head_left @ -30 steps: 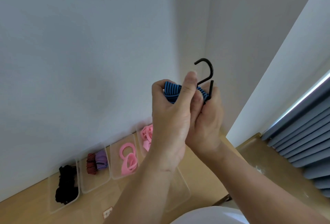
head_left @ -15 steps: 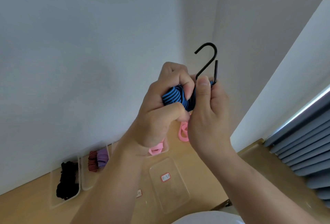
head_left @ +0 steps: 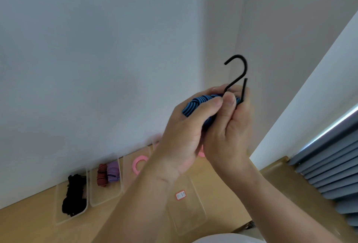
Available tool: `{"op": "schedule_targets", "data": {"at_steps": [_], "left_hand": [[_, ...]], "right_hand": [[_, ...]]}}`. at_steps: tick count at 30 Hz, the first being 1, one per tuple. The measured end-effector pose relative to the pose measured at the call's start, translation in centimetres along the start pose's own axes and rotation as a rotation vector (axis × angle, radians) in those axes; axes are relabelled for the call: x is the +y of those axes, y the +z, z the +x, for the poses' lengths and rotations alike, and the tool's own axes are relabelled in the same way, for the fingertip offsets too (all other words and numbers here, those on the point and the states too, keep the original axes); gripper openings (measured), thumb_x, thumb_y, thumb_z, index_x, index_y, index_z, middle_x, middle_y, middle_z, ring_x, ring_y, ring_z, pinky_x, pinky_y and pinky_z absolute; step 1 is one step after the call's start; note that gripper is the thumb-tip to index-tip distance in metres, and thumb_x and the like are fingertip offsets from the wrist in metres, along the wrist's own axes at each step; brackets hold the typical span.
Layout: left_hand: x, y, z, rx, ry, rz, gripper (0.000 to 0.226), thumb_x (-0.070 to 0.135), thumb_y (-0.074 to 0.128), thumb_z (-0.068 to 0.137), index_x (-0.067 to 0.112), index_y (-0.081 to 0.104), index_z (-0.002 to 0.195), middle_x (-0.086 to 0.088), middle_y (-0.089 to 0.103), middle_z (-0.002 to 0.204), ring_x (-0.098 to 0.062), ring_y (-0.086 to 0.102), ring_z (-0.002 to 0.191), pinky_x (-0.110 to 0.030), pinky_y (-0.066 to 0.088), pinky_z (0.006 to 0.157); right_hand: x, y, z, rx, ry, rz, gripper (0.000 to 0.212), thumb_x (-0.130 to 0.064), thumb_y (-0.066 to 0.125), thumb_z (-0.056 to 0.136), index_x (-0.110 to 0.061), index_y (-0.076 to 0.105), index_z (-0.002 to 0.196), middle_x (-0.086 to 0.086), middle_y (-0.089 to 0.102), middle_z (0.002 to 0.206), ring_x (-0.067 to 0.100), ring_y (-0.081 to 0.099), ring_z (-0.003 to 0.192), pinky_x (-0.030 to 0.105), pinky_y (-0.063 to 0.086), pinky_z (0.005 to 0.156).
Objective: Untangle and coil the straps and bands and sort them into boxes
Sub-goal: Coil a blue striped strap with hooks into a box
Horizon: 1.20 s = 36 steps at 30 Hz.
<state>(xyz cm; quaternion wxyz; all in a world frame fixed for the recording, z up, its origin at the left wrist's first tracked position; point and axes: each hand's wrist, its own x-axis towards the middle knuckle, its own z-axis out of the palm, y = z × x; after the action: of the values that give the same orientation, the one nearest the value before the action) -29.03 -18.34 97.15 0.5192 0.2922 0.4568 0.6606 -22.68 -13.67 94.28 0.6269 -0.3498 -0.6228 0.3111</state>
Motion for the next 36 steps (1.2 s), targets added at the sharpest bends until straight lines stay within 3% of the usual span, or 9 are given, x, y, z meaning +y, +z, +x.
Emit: {"op": "schedule_targets", "data": {"at_steps": [4,8,13,19,24,32,36], "left_hand": [[0.9,-1.6,-0.2,-0.065,0.098,0.204,0.046,0.007,0.067,0.085,0.017,0.064,0.13,-0.008,0.071,0.116,-0.02,0.07,0.109,-0.034,0.054,0.095],[2.5,-3.0,-0.5,-0.161,0.247,0.566,0.068,-0.013,0.065,0.081,0.02,0.055,0.139,0.009,0.065,0.115,-0.007,0.066,0.105,-0.022,0.052,0.088],[3.4,-3.3,-0.7,-0.201,0.317,0.708,0.076,-0.01,0.062,0.074,0.02,0.049,0.143,0.003,0.061,0.126,-0.015,0.062,0.118,-0.024,0.049,0.098],[4.0,-3.8,-0.8,-0.213,0.414,0.878,0.09,-0.008,0.054,0.071,0.03,0.034,0.15,0.011,0.055,0.122,-0.015,0.059,0.11,-0.016,0.046,0.089],[4.3,-4.1,-1.0,-0.224,0.479,0.968,0.096,-0.011,0.054,0.072,0.031,0.031,0.155,0.016,0.054,0.122,-0.016,0.058,0.11,-0.017,0.044,0.091],[4.3,-4.6,-1.5,-0.201,0.453,0.855,0.09,-0.011,0.052,0.07,0.032,0.039,0.149,0.002,0.06,0.123,-0.027,0.06,0.115,-0.033,0.053,0.096],[3.5,-4.9,-1.5,-0.177,0.453,0.751,0.078,-0.019,0.051,0.067,0.024,0.057,0.132,-0.001,0.066,0.119,-0.03,0.063,0.114,-0.043,0.056,0.093]], "right_hand": [[0.9,-0.6,-0.4,-0.054,-0.022,-0.073,0.036,-0.025,0.03,0.105,0.0,0.054,0.091,0.011,0.047,0.107,0.029,0.05,0.099,0.045,0.046,0.085],[0.8,-1.6,0.0,-0.124,-0.106,-0.166,0.038,-0.02,0.033,0.104,0.001,0.051,0.078,0.018,0.045,0.098,0.01,0.037,0.102,0.025,0.037,0.091],[0.4,-2.7,0.0,-0.248,-0.222,-0.181,0.032,-0.017,0.036,0.103,-0.003,0.049,0.078,0.011,0.043,0.098,0.008,0.036,0.101,0.016,0.032,0.086],[0.4,-2.5,0.3,-0.43,-0.201,-0.168,0.036,-0.025,0.034,0.106,-0.005,0.054,0.084,0.0,0.045,0.102,0.024,0.049,0.09,0.033,0.043,0.079],[0.6,-2.0,-0.2,-0.495,-0.198,-0.206,0.037,-0.025,0.033,0.105,-0.006,0.054,0.082,-0.002,0.046,0.095,0.022,0.046,0.083,0.035,0.041,0.075],[0.1,-1.6,-0.6,-0.601,-0.31,-0.278,0.025,-0.013,0.041,0.102,-0.008,0.052,0.081,0.005,0.051,0.086,0.025,0.044,0.074,0.046,0.043,0.066],[0.2,-1.7,0.0,-0.677,-0.246,-0.341,0.03,-0.027,0.031,0.102,-0.015,0.05,0.081,0.002,0.053,0.083,0.025,0.047,0.074,0.048,0.045,0.065]]}}
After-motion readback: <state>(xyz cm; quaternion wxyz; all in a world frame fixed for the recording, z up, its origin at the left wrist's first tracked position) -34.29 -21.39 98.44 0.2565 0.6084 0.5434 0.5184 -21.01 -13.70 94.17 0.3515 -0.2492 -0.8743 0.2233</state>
